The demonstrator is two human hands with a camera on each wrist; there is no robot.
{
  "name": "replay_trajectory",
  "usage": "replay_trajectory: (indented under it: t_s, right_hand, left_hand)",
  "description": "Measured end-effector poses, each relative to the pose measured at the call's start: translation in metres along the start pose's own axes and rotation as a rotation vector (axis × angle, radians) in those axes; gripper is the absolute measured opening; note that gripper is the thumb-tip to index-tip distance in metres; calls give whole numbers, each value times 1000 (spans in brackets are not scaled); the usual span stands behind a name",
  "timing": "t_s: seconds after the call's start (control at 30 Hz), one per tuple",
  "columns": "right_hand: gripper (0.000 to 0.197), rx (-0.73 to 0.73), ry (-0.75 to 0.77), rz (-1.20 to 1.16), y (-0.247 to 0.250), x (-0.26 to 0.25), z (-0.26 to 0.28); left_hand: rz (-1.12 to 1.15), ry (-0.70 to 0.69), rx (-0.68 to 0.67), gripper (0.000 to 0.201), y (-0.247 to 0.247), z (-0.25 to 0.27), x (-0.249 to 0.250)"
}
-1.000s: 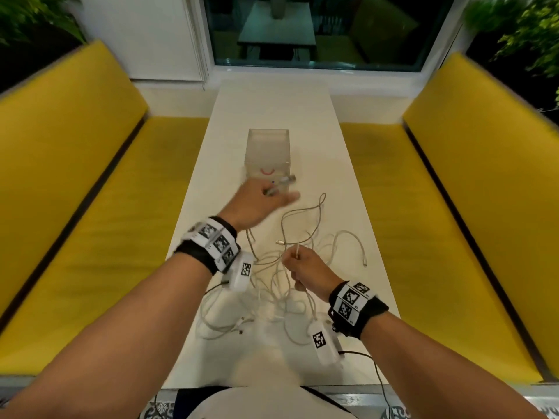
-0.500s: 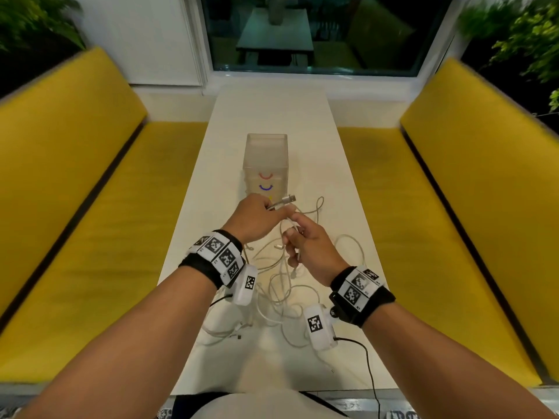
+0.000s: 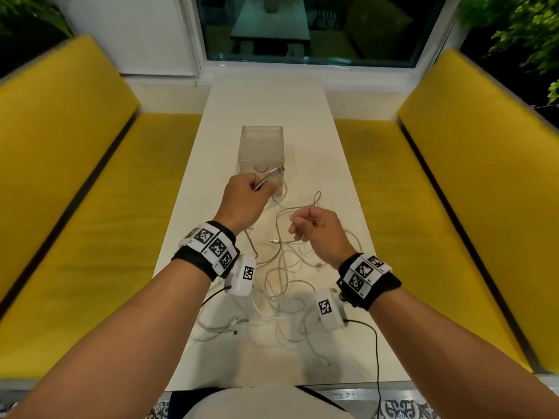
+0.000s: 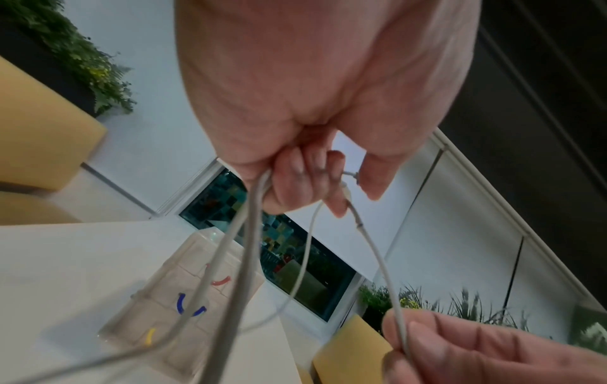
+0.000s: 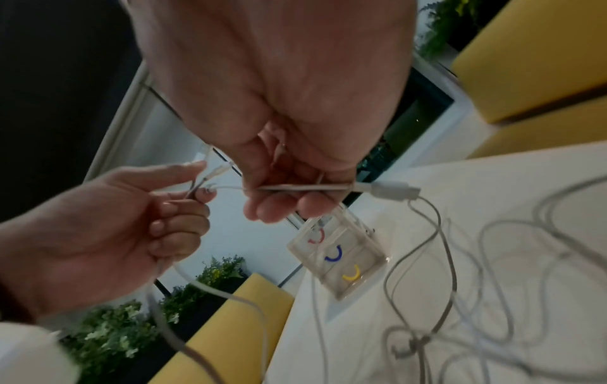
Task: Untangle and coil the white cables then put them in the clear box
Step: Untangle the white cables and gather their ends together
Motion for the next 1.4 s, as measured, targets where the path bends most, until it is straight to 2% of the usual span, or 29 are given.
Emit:
replay_trajectory:
  t_s: [0.17,0.3,0.37,0.5,0.57,0.67,0.77,0.8,0.9,1.17,1.4]
  right_hand:
    - [15,195,103,352,20,2,-46]
    - [14,338,138,705,38,3,-83]
    - [16,355,107,814,46,5,-96]
    - [31,307,16,934,53,17,-97]
    - [27,231,-70,992,54,32,-91]
    - [16,30,-251,1171,62,66,-77]
    - [14,-11,-407,1277,85,104,-72]
    - [21,-6,-450,1310,93,114,-71]
    - [40,-2,-520,1365,108,133,-64]
    - [25,-5,-432,1331,96,130,-57]
    - [29,-4,-455,1179,84,124,-47]
  left_hand:
    - [357,149,83,34,1,1,9]
    - [471,125,96,35,5,5,15]
    - [492,104,111,34,5,6,14]
    - [520,71,165,32,6,6,3]
    - [541,69,200,29,6,3,-4]
    - [553,67,215,27,5,1,-8]
    - [563,58,208,25,3,2,-8]
    - [564,58,206,24,2,2,-8]
    - [570,58,195,23,-1,3,-10]
    - [590,53,139,24,-13,10,-6]
    - [558,56,121,21,-11,12,-10]
Point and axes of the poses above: each hand's wrist, its own z-axis away from the middle knuckle, its own y-axis out of the back of the hand, x = y × z, the point moved 1 cm from there along -z, towards the middle knuckle, and after that the axes turned 7 degrees about x, right-handed, at the moved point
